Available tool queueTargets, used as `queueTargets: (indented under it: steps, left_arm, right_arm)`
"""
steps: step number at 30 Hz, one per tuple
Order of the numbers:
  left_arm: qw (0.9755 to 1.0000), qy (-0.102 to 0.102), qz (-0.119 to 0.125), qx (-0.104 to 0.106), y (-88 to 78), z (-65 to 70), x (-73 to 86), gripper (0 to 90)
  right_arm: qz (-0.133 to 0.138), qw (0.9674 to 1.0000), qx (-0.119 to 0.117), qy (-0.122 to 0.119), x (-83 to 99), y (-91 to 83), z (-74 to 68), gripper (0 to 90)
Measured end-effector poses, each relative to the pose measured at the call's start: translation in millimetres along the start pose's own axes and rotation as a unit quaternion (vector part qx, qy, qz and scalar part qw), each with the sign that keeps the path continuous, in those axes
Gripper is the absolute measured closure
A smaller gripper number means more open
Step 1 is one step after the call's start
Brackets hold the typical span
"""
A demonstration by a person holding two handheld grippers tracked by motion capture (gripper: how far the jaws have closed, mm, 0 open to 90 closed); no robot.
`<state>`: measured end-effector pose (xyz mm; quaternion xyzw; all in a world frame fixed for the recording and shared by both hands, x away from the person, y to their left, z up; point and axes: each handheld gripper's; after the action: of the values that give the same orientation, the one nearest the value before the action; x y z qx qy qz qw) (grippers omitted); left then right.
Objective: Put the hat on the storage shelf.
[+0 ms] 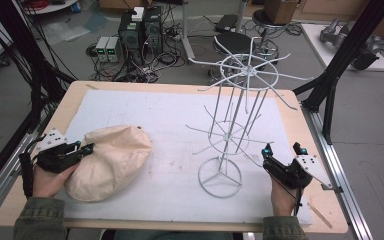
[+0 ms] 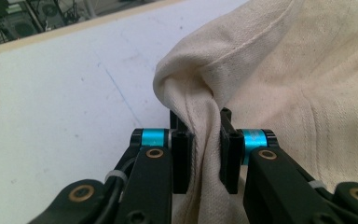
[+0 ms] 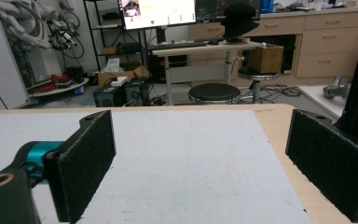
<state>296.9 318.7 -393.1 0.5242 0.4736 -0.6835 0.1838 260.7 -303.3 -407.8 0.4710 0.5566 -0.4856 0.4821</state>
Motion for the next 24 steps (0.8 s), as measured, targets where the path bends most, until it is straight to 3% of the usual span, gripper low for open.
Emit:
queueTargets:
  steps: [8,14,24]
  left_arm:
    - [0.9986,-0.003,0.054,-0.001,-9.8,3.8,-6.1,79.1]
    - [0.9942,-0.013,0.106,0.006,-19.2,7.7,-12.7,78.8]
    - [0.9876,-0.025,0.154,0.019,-29.1,11.5,-19.5,78.8]
  right_arm:
    - [0.000,1.0000,0.000,0.000,0.0,0.0,0.0,7.5]
    - [-0.001,1.0000,0.000,0.001,0.0,0.0,0.0,7.5]
    - [0.000,1.0000,0.000,0.003,-0.1,-0.4,0.1,7.5]
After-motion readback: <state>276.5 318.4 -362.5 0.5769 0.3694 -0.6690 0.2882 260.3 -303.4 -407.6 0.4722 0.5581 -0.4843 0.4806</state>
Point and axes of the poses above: each handheld gripper's, and its own axes: y roughly forward along the jaws, x roughly out of its underside, z roughly to its right, and after that the axes turned 1 degree about -y, right-handed
